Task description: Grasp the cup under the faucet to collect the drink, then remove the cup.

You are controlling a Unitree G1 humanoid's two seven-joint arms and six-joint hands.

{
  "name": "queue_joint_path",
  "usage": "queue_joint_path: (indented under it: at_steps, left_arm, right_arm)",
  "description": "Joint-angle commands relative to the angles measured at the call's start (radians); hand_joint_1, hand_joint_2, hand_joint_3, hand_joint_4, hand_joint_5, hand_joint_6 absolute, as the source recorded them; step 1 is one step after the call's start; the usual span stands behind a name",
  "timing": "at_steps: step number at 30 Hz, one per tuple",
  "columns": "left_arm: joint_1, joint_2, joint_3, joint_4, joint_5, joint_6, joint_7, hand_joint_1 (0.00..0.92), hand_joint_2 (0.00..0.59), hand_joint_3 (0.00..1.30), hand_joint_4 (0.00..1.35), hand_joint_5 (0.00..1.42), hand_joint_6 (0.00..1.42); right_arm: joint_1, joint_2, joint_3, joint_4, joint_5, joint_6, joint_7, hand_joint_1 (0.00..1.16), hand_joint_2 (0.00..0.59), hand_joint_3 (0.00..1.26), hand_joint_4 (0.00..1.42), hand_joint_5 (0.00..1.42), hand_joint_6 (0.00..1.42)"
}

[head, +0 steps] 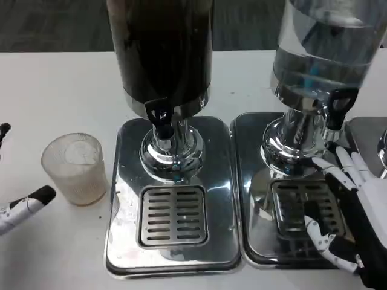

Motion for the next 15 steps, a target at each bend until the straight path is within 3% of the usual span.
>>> queue_joint_path:
  at_steps: [1,15]
  left_arm:
    - [-0.041,0.003,-0.042,0.033,0.002,-0.008,-0.017,0.0,0.011,0.0,0.0,0.0,0.05]
    - [-0.153,0.003,-0.135,0.14,-0.011,-0.042,-0.067,0.0,0.008,0.0,0.0,0.0,0.05]
  right_arm:
    - [-0.01,-0.005,-0.001,-0.005,0.013,-0.02,-0.012,0.63,0.533,0.21,0.02,0.01,0.15]
    - [0.004,-0.002,-0.005,-0.016,0.017,-0.018,-0.017,0.63,0.533,0.22,0.02,0.02,0.16]
